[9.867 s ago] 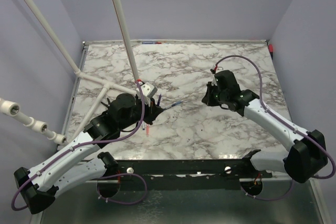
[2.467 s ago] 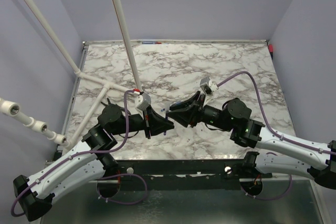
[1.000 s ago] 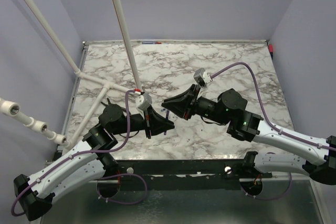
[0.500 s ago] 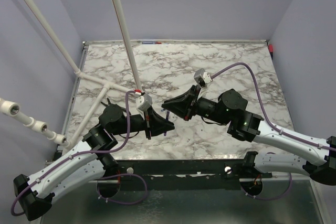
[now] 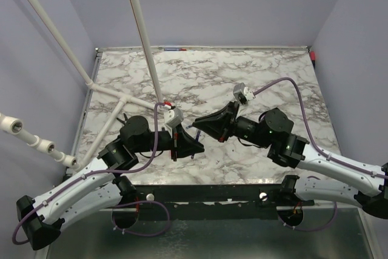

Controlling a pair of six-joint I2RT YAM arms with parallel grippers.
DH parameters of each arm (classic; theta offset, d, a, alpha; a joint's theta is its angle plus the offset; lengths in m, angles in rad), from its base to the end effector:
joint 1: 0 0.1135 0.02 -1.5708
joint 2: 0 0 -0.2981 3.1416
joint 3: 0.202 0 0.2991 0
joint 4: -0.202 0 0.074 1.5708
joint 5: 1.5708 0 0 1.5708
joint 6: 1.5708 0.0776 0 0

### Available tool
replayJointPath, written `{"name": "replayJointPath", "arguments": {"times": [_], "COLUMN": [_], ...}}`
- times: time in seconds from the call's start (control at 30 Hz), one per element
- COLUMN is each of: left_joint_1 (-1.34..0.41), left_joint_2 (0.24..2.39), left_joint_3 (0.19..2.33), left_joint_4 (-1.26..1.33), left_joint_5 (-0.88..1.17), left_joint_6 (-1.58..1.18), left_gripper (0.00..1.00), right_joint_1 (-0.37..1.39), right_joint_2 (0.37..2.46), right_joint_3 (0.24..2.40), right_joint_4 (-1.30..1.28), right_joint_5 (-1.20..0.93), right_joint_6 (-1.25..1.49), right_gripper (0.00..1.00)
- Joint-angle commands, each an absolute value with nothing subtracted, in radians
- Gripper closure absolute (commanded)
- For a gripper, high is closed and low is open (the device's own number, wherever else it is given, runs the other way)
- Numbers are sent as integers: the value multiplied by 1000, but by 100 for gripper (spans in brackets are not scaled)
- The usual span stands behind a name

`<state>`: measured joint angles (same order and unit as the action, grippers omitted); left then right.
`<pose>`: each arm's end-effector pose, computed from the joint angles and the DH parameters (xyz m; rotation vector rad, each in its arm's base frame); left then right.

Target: Insert the pens into the pen caps

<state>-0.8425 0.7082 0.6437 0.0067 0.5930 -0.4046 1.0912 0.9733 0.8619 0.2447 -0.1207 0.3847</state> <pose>0.1194 -0.1990 0.3404 0.8738 1.6007 -1.4003 0.1301 0.2703 0.4071 -0.6447 1.4352 1.2772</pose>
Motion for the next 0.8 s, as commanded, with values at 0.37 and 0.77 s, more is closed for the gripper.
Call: {"name": "replayJointPath", "arguments": {"times": [0.37, 0.77], "left_joint_1": [-830, -829], "left_joint_2": [765, 845], "left_joint_3": [838, 938], "left_joint_4": [104, 84], "left_joint_5": [513, 532], "left_joint_6": [-375, -336], "left_gripper": [100, 100], "right_joint_1": [1151, 1227], "right_joint_2": [919, 914], "right_joint_3": [651, 578], "right_joint_4": [194, 230], "right_joint_5": [-249, -196], "right_joint_6": [508, 544], "right_gripper": [99, 99]}}
